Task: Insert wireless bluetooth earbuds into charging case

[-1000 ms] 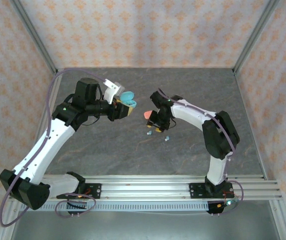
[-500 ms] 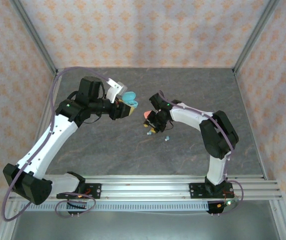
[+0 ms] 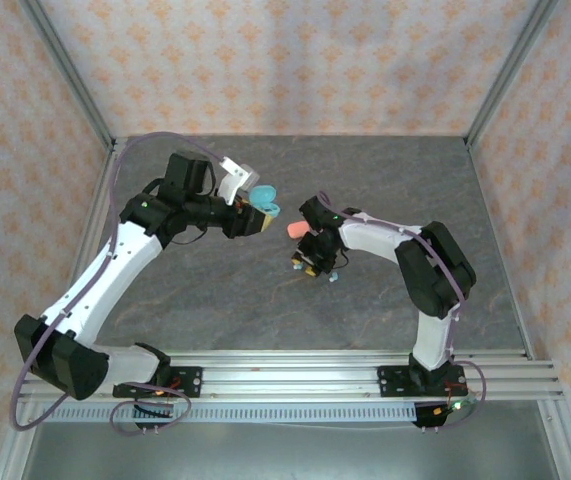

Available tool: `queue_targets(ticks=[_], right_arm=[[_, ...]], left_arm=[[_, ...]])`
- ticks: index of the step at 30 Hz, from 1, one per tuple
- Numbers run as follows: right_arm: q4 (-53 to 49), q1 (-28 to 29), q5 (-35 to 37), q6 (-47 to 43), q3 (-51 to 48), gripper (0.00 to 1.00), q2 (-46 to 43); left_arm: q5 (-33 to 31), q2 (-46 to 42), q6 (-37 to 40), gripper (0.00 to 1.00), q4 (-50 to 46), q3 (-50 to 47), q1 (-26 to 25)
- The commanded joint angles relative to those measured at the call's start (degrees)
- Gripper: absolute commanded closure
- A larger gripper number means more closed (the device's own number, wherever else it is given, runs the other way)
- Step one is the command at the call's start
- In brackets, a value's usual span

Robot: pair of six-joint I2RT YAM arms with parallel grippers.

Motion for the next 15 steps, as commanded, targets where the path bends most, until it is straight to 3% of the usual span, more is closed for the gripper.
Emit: queue_targets(ticks=[1, 15], right_arm=[[-0.8, 0.6, 1.2, 0.2, 1.2, 0.65, 0.9], [-4.8, 0.5, 2.4, -5.1, 5.7, 0.74, 5.3]], left_arm=[[1.4, 0.0, 1.6, 0.89, -0.7, 2.4, 0.3], [1.4, 0.2, 2.7, 0.89, -2.0, 3.0, 0.4]])
